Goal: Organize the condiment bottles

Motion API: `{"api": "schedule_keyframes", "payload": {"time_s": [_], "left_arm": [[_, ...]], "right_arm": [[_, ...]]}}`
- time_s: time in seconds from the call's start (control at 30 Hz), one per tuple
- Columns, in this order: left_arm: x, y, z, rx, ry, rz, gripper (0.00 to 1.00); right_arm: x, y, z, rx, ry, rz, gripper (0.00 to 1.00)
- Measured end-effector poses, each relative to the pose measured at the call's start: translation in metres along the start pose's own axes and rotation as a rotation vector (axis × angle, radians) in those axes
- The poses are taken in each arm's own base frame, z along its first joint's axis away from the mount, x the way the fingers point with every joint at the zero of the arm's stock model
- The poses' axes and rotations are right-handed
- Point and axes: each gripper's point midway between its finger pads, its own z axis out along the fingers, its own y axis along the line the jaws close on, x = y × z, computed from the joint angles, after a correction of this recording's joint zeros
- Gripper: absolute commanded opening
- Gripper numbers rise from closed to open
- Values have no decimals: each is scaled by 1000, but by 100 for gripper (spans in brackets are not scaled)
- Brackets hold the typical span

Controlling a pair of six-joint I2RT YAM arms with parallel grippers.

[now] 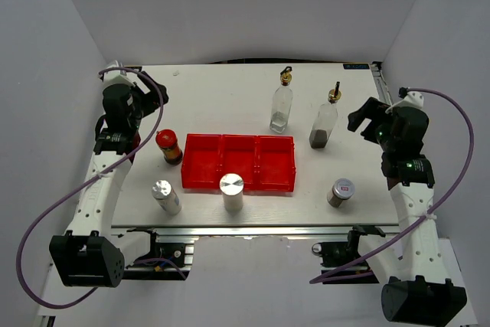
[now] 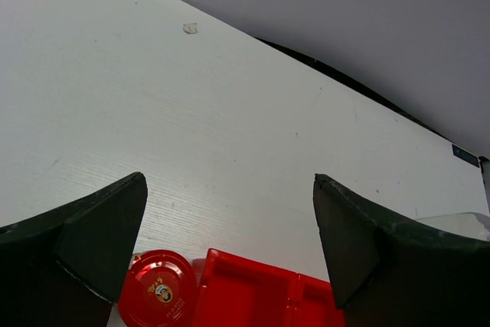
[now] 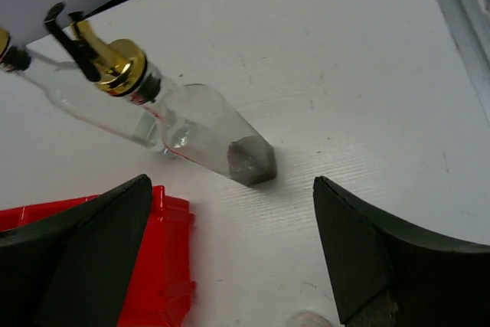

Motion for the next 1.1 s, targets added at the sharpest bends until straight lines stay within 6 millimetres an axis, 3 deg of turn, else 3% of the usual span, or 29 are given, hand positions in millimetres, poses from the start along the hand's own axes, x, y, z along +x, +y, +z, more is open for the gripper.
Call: {"api": "schedule_keyframes", "payload": {"time_s": [0.23, 0.47, 0.7, 0.83, 1.1], "left_arm": [[17, 4, 2, 10, 36, 20, 98], [23, 3, 3, 29, 54, 38, 98], [22, 1, 2, 47, 55, 57, 98], [22, 0, 2, 48, 54, 60, 98], [22, 3, 3, 39, 52, 68, 98]], "right_arm": [[12, 43, 6, -299, -10, -110, 89], [-7, 66, 17, -446, -101, -227, 90], [-1, 70, 47, -507, -96, -302, 89], [-1, 71, 63, -522, -113, -336, 82], [-1, 72, 90, -537, -149, -376, 78]]}}
